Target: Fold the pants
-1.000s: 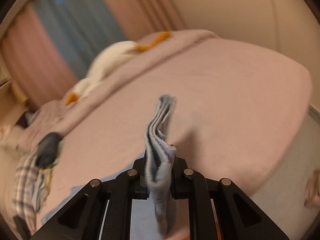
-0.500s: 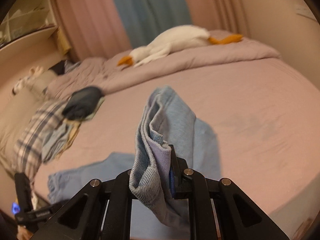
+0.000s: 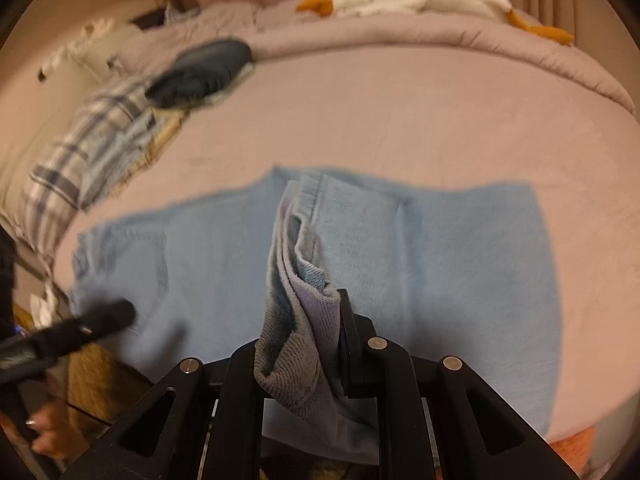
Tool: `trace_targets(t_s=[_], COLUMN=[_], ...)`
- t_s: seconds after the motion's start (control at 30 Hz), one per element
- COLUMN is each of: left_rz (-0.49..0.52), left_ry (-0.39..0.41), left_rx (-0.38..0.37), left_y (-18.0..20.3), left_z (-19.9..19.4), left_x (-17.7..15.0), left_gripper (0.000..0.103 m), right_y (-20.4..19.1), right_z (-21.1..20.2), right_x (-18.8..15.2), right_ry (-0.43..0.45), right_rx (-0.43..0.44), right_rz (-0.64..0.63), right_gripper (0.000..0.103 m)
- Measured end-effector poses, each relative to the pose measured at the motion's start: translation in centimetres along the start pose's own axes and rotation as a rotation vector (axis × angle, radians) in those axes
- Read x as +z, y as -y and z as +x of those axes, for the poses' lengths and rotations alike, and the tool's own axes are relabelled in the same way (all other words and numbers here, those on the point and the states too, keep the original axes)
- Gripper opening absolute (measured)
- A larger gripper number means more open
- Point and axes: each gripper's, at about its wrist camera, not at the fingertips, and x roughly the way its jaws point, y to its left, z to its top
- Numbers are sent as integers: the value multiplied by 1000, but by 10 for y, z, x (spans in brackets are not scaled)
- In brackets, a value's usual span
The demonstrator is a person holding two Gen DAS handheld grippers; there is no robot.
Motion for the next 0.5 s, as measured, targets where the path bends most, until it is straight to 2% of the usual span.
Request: trace_targets(t_s=[0.33, 0.4, 0.47, 0.5], left_rz=[4, 1, -2, -4], left_ry=[-6, -3, 5, 9], left_rx=[-3, -7, -9, -9], left_y=[2, 0, -3, -3], left_z=[0, -2, -4, -4], left_x=[-3, -2, -1, -1], left_gripper=[77, 77, 78, 79], right_y=[-1, -2, -2, -1], right_z=[0, -3, -17, -23], right_x=[-3, -2, -3, -4], right_ry=[-25, -33, -11, 2], right_rx=[-22, -5, 26, 42], right_rz=[-16, -12, -11, -5], right_gripper=[16, 21, 40, 45])
